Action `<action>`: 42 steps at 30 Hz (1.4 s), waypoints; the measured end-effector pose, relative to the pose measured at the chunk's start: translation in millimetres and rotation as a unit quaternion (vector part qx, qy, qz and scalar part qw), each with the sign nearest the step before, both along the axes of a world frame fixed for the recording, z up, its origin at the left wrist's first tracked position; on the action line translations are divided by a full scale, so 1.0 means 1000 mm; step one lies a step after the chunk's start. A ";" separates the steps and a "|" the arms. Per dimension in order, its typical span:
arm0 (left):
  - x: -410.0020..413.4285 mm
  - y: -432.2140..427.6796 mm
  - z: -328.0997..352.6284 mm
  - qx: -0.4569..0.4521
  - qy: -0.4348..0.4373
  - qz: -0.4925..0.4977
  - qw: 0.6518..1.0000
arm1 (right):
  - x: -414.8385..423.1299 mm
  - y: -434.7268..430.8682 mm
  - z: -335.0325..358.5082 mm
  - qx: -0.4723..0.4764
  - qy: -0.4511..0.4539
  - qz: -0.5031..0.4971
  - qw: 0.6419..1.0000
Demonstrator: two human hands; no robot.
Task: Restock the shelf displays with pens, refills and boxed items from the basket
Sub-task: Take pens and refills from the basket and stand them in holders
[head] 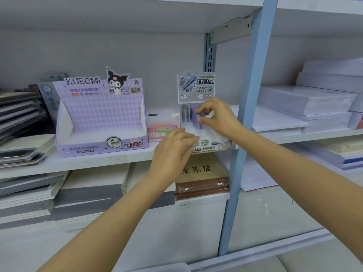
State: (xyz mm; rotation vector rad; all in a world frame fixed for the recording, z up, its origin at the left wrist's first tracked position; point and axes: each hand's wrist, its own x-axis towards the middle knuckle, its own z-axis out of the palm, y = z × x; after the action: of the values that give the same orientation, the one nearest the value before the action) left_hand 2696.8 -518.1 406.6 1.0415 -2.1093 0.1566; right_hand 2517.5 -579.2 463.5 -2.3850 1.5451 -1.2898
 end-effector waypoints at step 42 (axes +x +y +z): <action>0.215 0.176 -0.421 0.422 -0.009 0.197 0.885 | 0.212 0.161 -0.496 0.468 0.230 0.260 0.812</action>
State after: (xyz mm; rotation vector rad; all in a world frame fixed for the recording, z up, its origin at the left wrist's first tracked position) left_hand 2912.2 -342.2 -14.7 1.9707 -1.9597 -0.6199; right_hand 2729.7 -417.7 -32.9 -2.1661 1.0292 0.1927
